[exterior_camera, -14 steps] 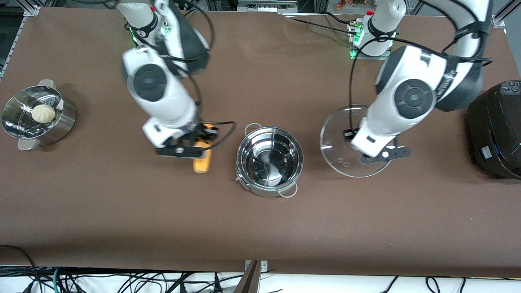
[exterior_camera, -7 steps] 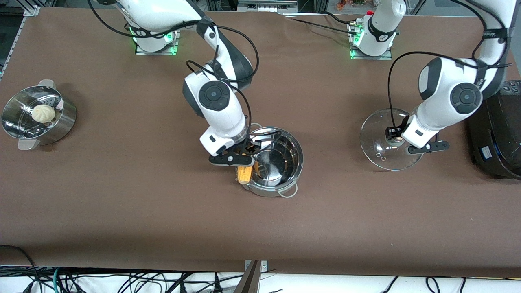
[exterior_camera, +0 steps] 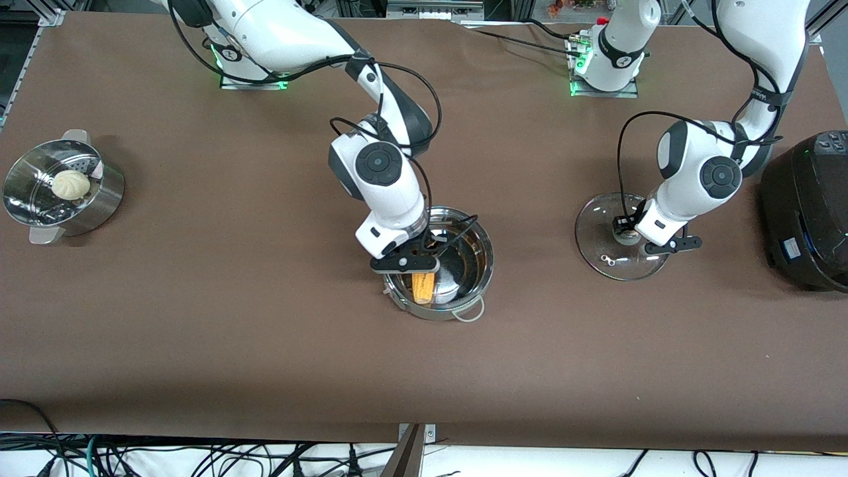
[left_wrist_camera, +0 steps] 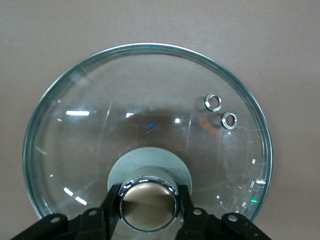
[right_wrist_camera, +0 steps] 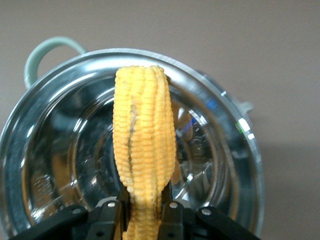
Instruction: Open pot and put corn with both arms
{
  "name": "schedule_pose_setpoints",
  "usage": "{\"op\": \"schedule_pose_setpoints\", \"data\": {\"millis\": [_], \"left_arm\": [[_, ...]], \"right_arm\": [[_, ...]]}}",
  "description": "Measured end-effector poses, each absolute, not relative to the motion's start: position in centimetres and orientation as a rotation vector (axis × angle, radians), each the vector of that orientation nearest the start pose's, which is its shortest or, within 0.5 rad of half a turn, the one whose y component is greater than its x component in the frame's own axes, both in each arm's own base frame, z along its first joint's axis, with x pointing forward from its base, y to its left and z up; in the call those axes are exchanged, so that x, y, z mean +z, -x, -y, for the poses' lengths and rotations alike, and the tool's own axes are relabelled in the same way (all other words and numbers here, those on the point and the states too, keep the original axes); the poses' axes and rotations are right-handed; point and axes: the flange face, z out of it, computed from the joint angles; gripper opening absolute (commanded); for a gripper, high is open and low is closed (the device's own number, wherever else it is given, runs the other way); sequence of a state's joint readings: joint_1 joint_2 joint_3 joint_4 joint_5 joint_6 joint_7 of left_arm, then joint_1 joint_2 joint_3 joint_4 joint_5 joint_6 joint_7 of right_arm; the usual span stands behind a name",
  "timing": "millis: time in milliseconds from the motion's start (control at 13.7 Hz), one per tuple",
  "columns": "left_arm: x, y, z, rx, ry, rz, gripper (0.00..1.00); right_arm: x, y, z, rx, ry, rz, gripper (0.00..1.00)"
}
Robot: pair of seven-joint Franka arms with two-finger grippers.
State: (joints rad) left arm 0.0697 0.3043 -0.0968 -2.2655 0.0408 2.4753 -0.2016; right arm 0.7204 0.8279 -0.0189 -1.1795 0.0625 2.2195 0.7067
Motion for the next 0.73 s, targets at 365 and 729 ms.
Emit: {"op": "schedule_pose_setpoints", "data": {"millis": [365, 729], "left_arm": [[24.3, -54.1, 1.3, 0.069, 3.131, 0.21, 1.0], [41.6, -54.0, 2.2, 0.11, 3.091, 0.188, 1.0]], "right_arm": [[30.2, -58.4, -51.9, -0.185, 2.952, -0.088, 0.12], [28.8, -58.6, -52.0, -0.146, 2.909, -0.149, 1.0]]}}
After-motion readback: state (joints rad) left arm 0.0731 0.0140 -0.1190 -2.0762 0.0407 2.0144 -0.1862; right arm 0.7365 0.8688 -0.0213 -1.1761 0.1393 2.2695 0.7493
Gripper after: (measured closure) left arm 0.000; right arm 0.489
